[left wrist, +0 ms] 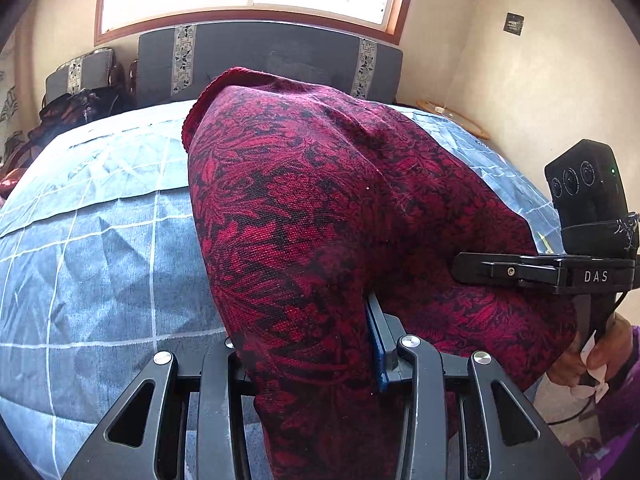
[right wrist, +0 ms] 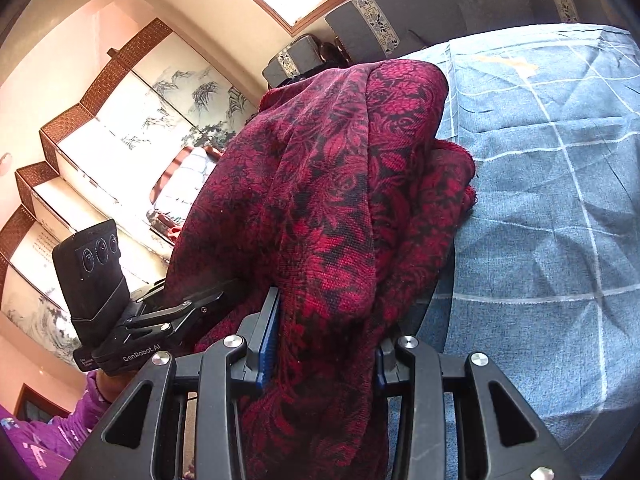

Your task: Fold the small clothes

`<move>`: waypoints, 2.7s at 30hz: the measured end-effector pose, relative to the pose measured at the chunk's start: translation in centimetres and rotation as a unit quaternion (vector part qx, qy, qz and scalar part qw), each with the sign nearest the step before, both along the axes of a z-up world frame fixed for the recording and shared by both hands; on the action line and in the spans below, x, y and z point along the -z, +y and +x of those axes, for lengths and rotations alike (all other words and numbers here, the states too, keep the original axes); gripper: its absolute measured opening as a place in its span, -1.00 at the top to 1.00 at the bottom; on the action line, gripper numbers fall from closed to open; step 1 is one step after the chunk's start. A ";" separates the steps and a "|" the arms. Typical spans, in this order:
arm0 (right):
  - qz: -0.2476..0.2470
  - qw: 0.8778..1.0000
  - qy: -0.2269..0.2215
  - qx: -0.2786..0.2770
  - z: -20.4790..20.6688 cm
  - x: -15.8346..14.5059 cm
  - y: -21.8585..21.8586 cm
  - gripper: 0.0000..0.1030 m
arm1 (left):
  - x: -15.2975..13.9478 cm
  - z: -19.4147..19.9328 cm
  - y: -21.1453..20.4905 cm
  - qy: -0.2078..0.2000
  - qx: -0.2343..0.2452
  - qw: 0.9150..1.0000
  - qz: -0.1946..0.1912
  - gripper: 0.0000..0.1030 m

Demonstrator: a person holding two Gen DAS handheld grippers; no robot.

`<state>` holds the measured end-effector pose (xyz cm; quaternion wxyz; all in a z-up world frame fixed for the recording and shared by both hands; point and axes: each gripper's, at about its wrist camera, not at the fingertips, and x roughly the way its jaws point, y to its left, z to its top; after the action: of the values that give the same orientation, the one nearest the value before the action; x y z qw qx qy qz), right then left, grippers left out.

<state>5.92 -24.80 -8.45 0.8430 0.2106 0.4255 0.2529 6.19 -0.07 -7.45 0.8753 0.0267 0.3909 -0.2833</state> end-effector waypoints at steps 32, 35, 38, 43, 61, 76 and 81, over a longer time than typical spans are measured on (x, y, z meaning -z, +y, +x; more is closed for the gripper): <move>-0.037 0.999 -0.008 0.019 -1.3 2.4 1.2 -0.05 | 1.8 -5.2 0.5 -0.103 -0.102 0.988 0.059 -0.70; -0.054 0.997 -0.039 0.037 -2.6 1.2 1.3 -0.05 | 0.8 -6.1 0.6 -0.131 -0.129 0.981 0.067 -0.75; -0.068 0.992 -0.084 0.068 -4.6 -0.7 1.1 -0.06 | -0.8 -7.4 1.3 -0.162 -0.161 0.972 0.049 -0.82; -0.080 0.977 -0.163 0.111 -8.1 -3.8 0.8 -0.42 | -3.8 -9.5 2.6 -0.209 -0.199 0.957 0.008 -0.96; -0.080 0.956 -0.254 0.126 -12.9 -9.4 2.0 -0.98 | -12.3 -14.9 1.2 -0.280 -0.166 0.945 -0.034 -1.00; -0.084 0.964 -0.224 0.116 -12.2 -7.9 2.2 -0.98 | -10.7 -13.3 1.2 -0.231 -0.165 0.958 -0.029 -1.00; -0.089 0.967 -0.209 0.113 -11.9 -7.2 2.4 -0.98 | -9.1 -12.1 1.9 -0.207 -0.196 0.958 -0.023 -1.00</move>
<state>-5.95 -22.39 -1.28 0.9516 0.1244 0.2341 0.1554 -5.87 1.85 1.66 0.9758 -0.0131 0.1924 -0.1033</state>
